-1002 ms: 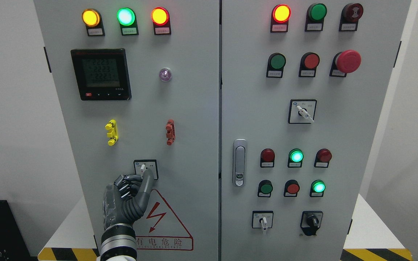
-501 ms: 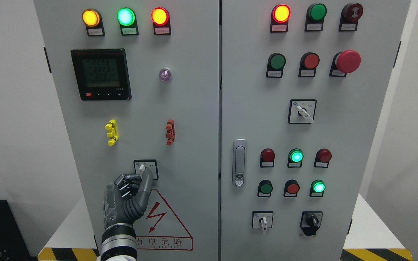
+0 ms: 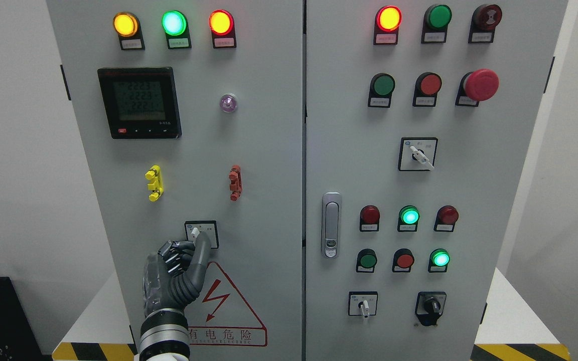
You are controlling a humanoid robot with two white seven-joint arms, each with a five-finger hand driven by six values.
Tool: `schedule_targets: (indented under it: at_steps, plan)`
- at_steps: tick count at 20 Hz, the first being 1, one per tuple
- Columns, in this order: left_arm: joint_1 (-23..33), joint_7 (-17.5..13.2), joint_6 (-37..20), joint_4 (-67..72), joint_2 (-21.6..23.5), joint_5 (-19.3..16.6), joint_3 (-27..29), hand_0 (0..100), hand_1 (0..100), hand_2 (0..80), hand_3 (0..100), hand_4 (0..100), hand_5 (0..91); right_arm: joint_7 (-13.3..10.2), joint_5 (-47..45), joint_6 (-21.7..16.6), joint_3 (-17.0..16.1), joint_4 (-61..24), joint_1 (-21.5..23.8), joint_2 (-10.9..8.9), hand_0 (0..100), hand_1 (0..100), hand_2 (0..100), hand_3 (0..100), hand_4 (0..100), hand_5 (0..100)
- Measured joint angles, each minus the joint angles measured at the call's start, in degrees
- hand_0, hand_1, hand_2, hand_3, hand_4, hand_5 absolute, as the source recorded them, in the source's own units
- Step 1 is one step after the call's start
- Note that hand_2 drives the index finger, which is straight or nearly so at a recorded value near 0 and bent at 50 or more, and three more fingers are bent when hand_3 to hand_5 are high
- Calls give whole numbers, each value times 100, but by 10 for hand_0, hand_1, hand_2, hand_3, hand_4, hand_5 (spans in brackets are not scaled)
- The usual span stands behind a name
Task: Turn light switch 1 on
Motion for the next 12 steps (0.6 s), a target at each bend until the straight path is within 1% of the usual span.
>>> schedule_targets:
  at_steps: [12]
  plan:
    - [-1, -3, -7, 4, 0, 41, -3, 636, 509, 586, 920, 930, 873, 0, 0, 0, 0, 0, 0, 0, 307, 0, 0, 0, 0, 0]
